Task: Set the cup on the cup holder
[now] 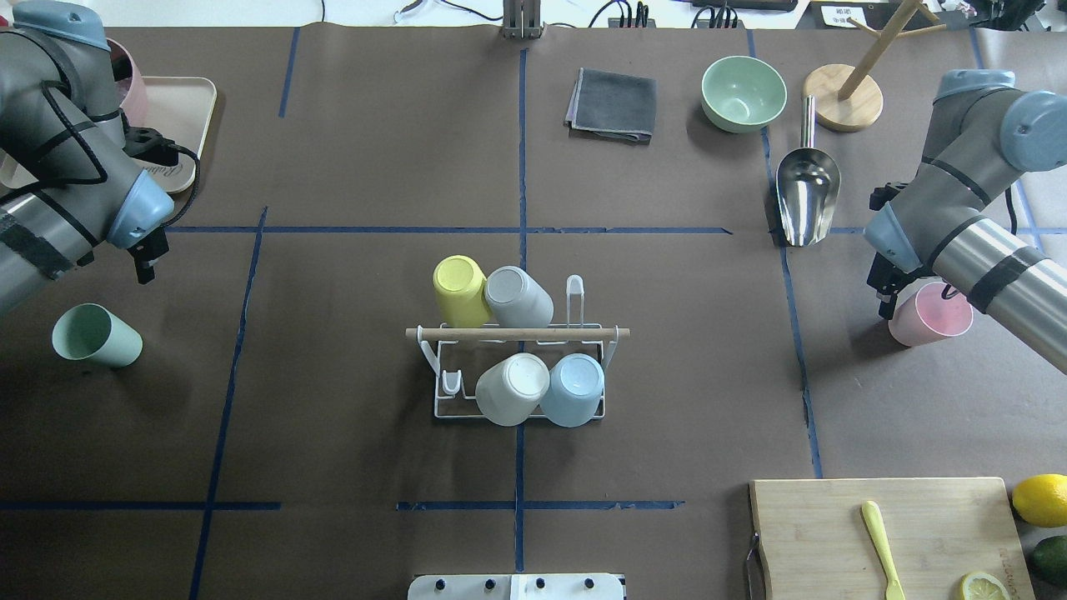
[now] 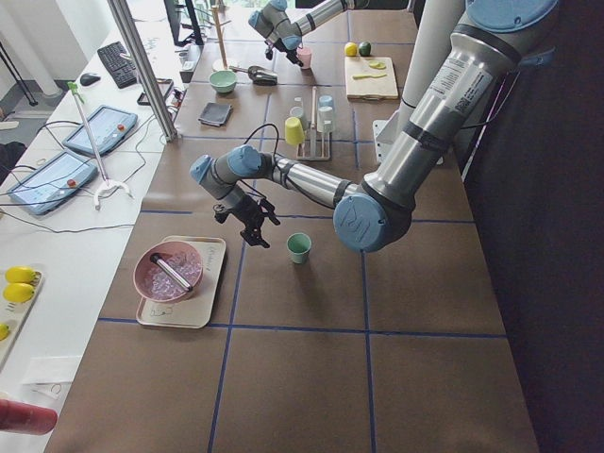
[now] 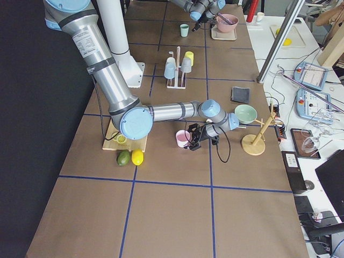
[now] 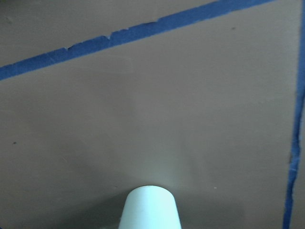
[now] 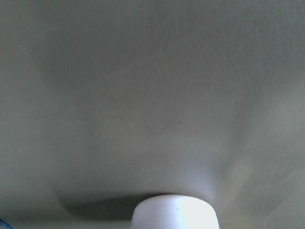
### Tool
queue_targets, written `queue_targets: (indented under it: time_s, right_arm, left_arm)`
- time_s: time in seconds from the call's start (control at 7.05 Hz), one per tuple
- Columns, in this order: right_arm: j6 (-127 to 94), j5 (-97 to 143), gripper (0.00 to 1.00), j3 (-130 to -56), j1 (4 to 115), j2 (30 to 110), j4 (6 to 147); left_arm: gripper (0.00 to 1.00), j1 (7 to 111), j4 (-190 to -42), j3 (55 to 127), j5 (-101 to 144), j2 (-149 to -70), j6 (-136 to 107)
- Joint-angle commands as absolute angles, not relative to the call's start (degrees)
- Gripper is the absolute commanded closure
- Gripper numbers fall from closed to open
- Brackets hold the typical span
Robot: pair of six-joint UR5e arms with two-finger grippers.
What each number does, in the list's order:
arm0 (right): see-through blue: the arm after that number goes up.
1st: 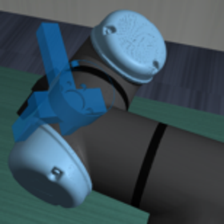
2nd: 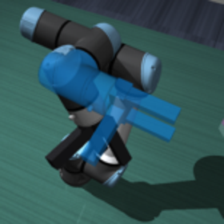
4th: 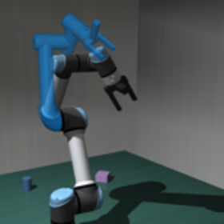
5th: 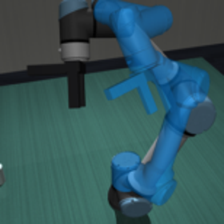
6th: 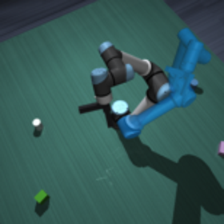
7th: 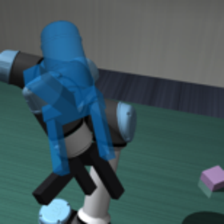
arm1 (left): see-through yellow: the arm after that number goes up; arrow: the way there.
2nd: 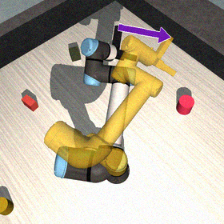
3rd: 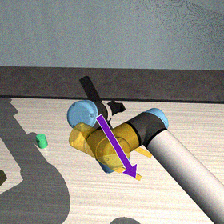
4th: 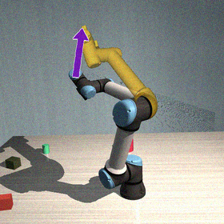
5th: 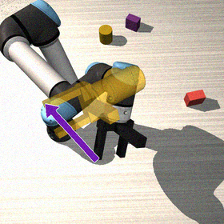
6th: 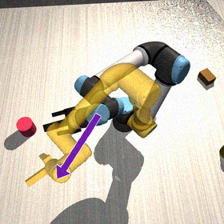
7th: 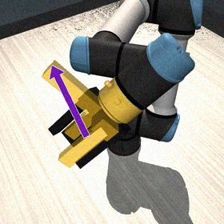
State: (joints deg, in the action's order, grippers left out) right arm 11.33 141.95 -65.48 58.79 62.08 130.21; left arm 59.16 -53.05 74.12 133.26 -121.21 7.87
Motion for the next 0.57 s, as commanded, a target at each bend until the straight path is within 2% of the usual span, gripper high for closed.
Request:
queue_targets:
  time_s: [0.0, 0.14, 0.28, 0.43]
  right_arm:
    - [12.0, 141.7, 0.0, -65.5, 58.2, 62.6, 130.3]
    - [12.2, 141.6, 0.03, -65.5, 58.0, 62.8, 130.3]
    - [12.2, 141.7, 0.78, -65.7, 58.2, 62.6, 131.9]
    - [12.2, 141.5, 0.98, -65.7, 58.4, 62.6, 132.5]
  left_arm:
    - [0.0, 59.2, -53.0, 69.2, 134.7, -123.1, 8.1]
    - [0.0, 59.2, -53.0, 66.3, 134.7, -125.0, 8.3]
    - [0.0, 59.2, -53.0, 66.0, 134.8, -125.2, 8.3]
    - [0.0, 59.0, -52.8, 64.4, 134.9, -125.2, 8.4]
